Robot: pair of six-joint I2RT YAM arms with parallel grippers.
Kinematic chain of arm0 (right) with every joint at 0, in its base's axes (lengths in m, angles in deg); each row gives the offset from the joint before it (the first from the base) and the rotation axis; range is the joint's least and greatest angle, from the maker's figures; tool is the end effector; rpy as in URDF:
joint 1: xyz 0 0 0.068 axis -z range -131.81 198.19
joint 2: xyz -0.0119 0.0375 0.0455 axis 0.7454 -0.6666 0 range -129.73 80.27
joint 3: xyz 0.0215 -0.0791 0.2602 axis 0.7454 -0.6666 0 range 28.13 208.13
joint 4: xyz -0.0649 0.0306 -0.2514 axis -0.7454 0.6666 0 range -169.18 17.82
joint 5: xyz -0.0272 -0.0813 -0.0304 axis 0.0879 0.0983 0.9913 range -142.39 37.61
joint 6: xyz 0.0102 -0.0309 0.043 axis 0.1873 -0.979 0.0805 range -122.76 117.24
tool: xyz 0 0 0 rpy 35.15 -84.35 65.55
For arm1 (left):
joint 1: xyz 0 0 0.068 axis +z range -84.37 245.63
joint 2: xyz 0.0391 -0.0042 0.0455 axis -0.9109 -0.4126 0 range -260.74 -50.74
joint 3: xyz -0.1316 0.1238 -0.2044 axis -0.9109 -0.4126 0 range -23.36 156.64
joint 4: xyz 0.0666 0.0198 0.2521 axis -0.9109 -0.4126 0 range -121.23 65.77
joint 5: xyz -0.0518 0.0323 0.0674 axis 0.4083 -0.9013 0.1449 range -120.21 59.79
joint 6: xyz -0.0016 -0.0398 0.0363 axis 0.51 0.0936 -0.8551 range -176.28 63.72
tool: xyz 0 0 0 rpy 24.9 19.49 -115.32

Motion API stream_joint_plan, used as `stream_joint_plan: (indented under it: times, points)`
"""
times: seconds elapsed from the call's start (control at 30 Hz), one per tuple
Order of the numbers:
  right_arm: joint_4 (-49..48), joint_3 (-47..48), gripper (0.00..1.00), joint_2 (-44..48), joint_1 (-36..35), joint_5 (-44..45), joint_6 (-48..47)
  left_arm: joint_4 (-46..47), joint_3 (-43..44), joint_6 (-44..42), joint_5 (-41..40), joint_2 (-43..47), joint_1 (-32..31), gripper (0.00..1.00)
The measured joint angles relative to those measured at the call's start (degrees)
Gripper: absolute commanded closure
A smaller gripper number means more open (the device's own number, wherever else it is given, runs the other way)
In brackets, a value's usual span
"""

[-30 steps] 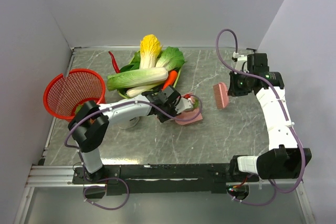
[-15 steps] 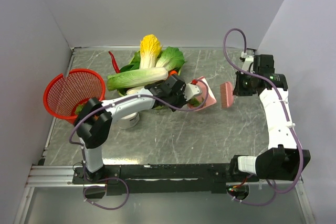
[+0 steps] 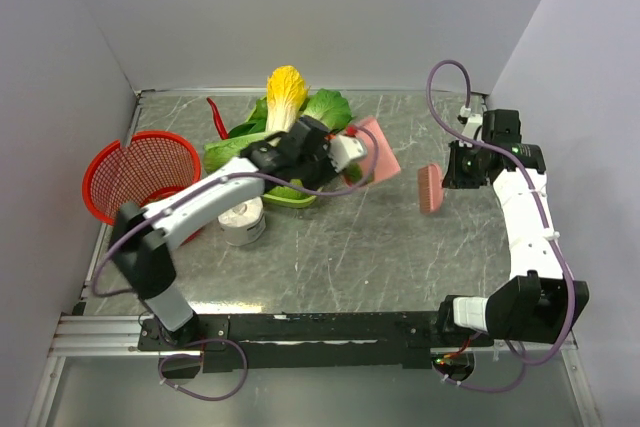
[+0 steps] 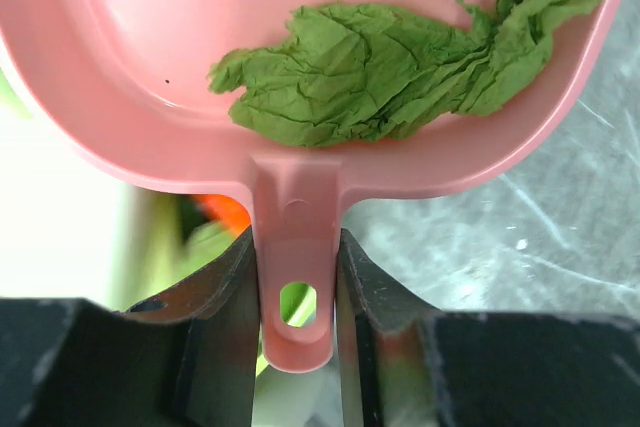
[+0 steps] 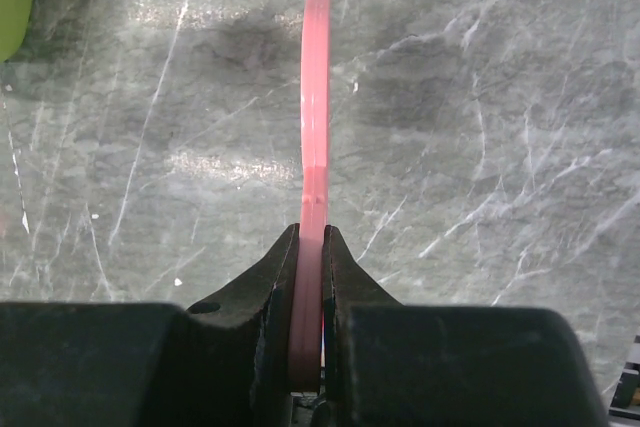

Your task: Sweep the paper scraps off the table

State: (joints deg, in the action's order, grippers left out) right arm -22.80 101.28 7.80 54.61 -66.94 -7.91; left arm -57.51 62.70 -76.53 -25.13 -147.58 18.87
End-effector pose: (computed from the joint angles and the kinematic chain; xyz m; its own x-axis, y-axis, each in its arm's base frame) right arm 0.2454 -0.0186 0.3385 -0.8147 0.0041 -0.5799 -0.1061 0.9820 0.1560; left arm 0.2595 -0.2804 0.3126 -0.1807 0.6954 -0.6956 0.8866 0.4213 0.1909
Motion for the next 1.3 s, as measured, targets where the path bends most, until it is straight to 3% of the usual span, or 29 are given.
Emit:
stream_joint_plan:
  times: [0.17,0.73,0.9,1.1,1.3]
  points:
    - [-0.46,0.00,1.00,-1.95,0.13,-0.37,0.74,-0.48,-0.02,-1.03,-1.81,10.21,5.38,0.99]
    - [-1.92,-0.52,1.00,-5.77,0.37,-2.89,1.97,-8.83,-0.07,-6.08,-12.74,25.38,40.50,0.99]
    - [-2.03,-0.52,1.00,-8.13,0.37,-3.19,2.29,-9.07,-2.51,-13.11,-14.32,30.71,53.55,0.99]
    - [-2.14,0.11,1.00,-11.06,0.37,-4.46,2.38,-10.91,-1.60,-24.13,-12.37,30.56,71.12,0.99]
    - [-1.79,2.95,1.00,-14.29,0.37,-5.42,2.54,-12.74,0.22,-40.41,-8.52,30.34,81.72,0.99]
